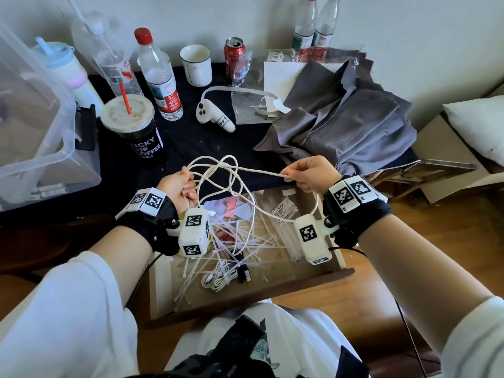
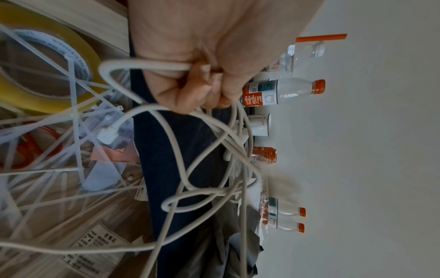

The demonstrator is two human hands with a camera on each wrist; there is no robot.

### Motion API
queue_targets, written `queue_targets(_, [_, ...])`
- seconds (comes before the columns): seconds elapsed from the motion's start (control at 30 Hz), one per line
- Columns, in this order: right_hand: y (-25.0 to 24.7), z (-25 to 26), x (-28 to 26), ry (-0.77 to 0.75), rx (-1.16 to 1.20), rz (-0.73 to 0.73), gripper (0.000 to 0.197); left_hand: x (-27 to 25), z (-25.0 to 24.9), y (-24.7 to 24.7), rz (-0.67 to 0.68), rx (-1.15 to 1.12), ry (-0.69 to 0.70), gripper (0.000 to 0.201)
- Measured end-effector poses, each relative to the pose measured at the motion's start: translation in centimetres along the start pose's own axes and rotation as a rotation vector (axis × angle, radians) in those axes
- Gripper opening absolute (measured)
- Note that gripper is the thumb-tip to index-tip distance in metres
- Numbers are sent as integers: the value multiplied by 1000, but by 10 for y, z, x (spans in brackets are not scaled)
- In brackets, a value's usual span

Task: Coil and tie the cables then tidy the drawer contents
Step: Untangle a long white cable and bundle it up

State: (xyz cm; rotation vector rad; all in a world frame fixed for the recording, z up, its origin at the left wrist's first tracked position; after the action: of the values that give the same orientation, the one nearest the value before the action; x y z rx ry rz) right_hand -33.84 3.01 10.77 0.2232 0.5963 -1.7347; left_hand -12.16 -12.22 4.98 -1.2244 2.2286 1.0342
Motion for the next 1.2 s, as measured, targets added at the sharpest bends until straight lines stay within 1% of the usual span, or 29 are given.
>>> queue_targets(0.03, [0, 2, -1, -3, -42, -16, 18, 0, 0, 1, 4, 2, 2, 40])
queue_targets(0.1, [-1, 6, -3, -27, -190, -52, 19, 1, 2, 3, 13, -2, 7, 40])
queue_targets(0.13, [-1, 8, -4, -42, -226, -56, 20, 1, 2, 3, 15, -7, 9, 40])
queue_targets(0.2, [-3, 8, -3, -45, -209, -60, 20, 2, 1, 1, 4, -20, 0, 40])
queue_targets(0.33, [-12, -1, 2, -17, -198, -137, 21, 3, 0, -8, -17, -63, -9, 41])
queue_targets(0.4, [-8, -5, 6, -12, -125, -112, 23, 3, 1, -9, -10, -78, -8, 40])
queue_targets(0.47, [-1, -3, 8, -19, -69, -61, 18, 3, 3, -6, 4, -65, 3, 40])
queue_targets(0.53, [4, 0, 6, -11, -96, -44, 16, 2, 3, -2, 13, -49, 17, 39])
queue_targets(0.6, [3, 0, 5, -5, -191, -53, 18, 1, 2, 0, 7, -38, 19, 39])
queue_targets(0.67, [-1, 3, 1, 13, -316, -89, 19, 0, 0, -2, -6, -39, 10, 39])
queue_targets(0.7, [-4, 2, 1, 20, -328, -110, 19, -1, -1, -3, -12, -42, 9, 39])
queue_targets(0.8, [-9, -8, 8, 51, -202, -139, 25, -4, -2, -9, -35, -34, 4, 40])
queue_targets(0.83, [-10, -11, 9, 54, -185, -149, 24, -5, -1, -9, -34, -35, 5, 40])
queue_targets(0.93, [-9, -11, 11, 19, -248, -180, 15, -5, 0, -7, -27, -28, 16, 40])
queue_targets(1.0, [-11, -9, 6, 17, -304, -197, 16, -4, -1, -7, -31, -28, 11, 41])
queue_targets(1.03, [-16, -10, 4, 30, -307, -227, 19, -3, -2, -9, -33, -37, 8, 41])
queue_targets(1.13, [-47, -19, -5, 65, -324, -406, 23, 2, -7, -27, -50, -121, 10, 40])
queue_targets(1.17, [-53, -21, -7, 79, -345, -429, 25, 3, -9, -34, -52, -144, 13, 39])
queue_targets(1.2, [-56, -23, -8, 89, -360, -415, 25, 3, -10, -38, -43, -154, 18, 39])
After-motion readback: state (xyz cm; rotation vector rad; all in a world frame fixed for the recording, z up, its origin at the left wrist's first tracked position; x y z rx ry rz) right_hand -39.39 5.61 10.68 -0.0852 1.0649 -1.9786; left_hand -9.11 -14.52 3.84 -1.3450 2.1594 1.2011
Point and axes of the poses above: each hand's wrist, its own x-axis towards the middle knuckle, its own y-axis out of the palm, z = x × y, the point moved 5 cm from there along x, towards the middle knuckle, and after that the axes turned 13 degrees about z, right-handed, at the moved point
